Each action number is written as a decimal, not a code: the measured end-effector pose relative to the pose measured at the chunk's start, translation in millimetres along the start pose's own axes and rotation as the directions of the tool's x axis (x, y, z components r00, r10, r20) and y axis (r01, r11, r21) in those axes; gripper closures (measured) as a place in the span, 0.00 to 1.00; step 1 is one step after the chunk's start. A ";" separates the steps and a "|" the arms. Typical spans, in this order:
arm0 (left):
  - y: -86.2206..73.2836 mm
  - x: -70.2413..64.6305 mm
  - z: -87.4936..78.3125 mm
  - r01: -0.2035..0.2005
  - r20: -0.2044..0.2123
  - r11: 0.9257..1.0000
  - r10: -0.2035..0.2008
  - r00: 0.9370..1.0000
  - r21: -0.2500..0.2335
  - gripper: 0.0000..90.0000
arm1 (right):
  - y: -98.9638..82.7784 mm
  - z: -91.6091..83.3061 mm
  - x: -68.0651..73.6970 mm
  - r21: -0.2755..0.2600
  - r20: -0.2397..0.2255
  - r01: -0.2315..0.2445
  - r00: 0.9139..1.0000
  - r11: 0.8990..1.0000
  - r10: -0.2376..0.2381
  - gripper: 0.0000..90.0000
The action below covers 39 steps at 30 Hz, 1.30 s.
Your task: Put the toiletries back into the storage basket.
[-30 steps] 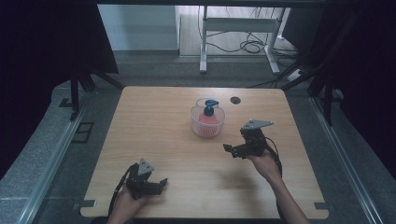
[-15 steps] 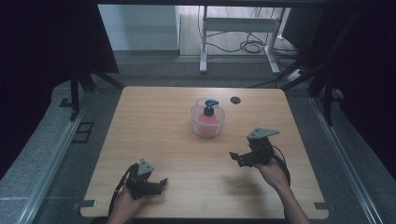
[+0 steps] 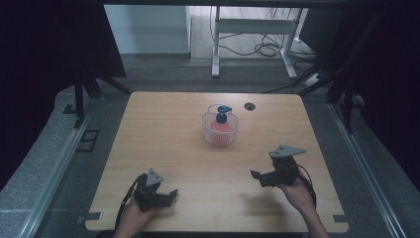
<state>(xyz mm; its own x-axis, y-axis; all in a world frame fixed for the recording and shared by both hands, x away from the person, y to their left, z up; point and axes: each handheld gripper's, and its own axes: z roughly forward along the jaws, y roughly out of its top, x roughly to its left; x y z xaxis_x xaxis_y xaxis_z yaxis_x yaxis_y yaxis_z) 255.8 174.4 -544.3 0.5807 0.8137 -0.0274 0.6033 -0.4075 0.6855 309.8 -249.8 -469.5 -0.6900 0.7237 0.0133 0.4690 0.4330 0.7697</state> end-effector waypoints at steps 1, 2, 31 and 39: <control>0.0 0.0 0.0 0.000 0.000 1.000 0.000 1.000 0.000 0.12 | 0.0 0.0 0.0 0.000 0.000 0.000 1.000 1.000 0.000 0.00; 0.0 -0.1 0.0 0.001 0.000 1.000 -0.001 1.000 0.000 0.12 | -2.0 -1.1 0.0 0.000 0.001 -0.002 1.000 1.000 0.002 0.00; -0.1 -0.6 0.0 0.004 -0.004 1.000 -0.004 1.000 -0.002 0.12 | -65.5 7.2 11.0 0.069 0.030 -0.048 0.998 0.996 0.046 0.01; -0.2 -0.8 0.0 0.006 -0.005 1.000 -0.006 1.000 -0.002 0.12 | -76.4 18.3 16.2 0.097 0.019 -0.044 0.999 0.994 0.043 0.01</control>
<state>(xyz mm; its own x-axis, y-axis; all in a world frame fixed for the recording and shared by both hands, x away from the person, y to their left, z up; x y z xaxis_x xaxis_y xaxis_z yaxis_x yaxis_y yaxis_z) 255.2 173.9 -544.4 0.5743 0.8182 -0.0278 0.6058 -0.4018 0.6867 272.9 -261.3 -539.8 -0.6590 0.7514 0.0344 0.5505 0.4507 0.7027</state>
